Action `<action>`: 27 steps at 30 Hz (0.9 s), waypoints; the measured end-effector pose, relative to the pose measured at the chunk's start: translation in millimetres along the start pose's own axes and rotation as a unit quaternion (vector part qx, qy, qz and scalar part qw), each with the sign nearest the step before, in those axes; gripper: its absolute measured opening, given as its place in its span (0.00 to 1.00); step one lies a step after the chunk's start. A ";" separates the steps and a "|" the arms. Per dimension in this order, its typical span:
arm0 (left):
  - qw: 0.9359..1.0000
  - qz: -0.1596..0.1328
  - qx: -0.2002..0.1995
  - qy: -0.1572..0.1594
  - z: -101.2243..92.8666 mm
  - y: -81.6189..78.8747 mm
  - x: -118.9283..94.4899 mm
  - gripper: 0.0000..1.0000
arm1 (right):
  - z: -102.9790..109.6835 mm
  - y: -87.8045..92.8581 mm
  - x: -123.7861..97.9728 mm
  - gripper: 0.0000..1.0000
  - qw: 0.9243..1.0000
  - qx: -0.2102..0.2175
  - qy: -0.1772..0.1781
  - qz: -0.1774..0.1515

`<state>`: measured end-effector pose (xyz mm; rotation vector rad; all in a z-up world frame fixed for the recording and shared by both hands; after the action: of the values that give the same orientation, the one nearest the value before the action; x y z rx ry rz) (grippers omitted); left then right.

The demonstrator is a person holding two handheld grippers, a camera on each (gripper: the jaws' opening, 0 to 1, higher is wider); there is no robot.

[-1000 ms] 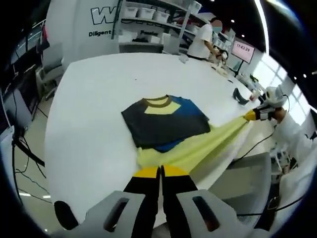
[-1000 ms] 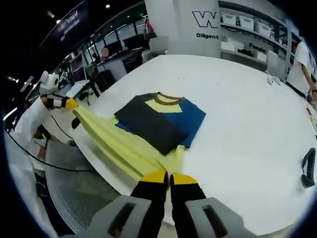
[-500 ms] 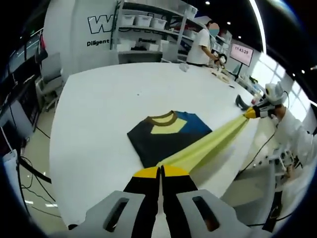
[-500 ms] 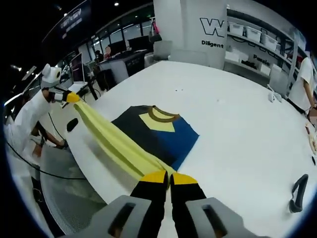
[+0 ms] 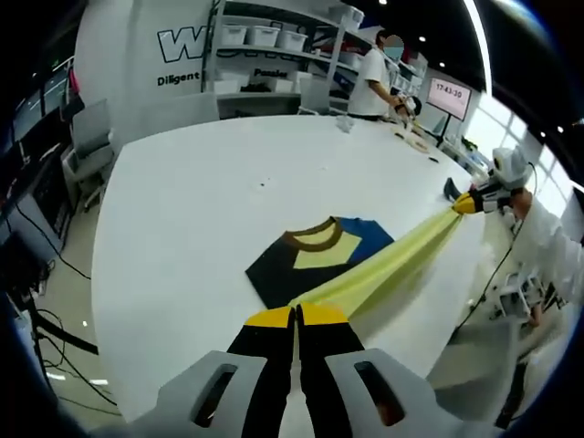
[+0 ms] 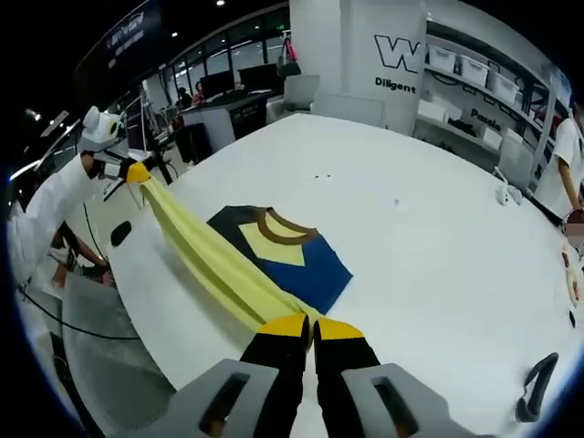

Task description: Fold the garment on the visible template until the final outline fits inside the template.

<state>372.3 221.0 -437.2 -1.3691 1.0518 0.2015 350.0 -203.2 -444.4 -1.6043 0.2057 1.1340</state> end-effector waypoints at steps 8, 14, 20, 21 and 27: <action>1.000 0.008 -0.005 0.000 13.5 -11.0 23.8 0.00 | -9.2 -10.7 19.6 0.00 1.000 -0.010 0.004 0.006; 1.000 0.019 -0.011 -0.001 24.4 -15.5 43.2 0.00 | -18.9 -17.6 37.9 0.00 1.000 -0.014 0.007 0.012; 0.999 0.031 -0.018 0.001 33.4 -14.8 62.3 0.00 | -26.8 -20.2 57.2 0.00 1.000 -0.011 0.007 0.023; 0.999 0.032 -0.020 0.000 36.4 -15.6 66.9 0.00 | -28.5 -21.0 59.4 0.00 1.000 -0.011 0.007 0.023; 0.999 0.032 -0.031 0.002 44.3 -17.8 81.4 0.00 | -41.6 -26.3 77.7 0.00 1.000 -0.007 0.010 0.026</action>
<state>451.3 218.5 -488.7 -1.3927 1.1020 0.2818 430.9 -195.9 -487.7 -1.6318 0.2548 1.1625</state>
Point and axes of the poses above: the point that each gripper's makers call its tool centre point, and the gripper's own axes: x roughly forward along the fingers, z roughly to its left, y roughly out of its underside, the point moved 8 cm from there along -x, roughly backward along the fingers, and after that the axes turned 2 degrees about -y, right-handed, at the moved point
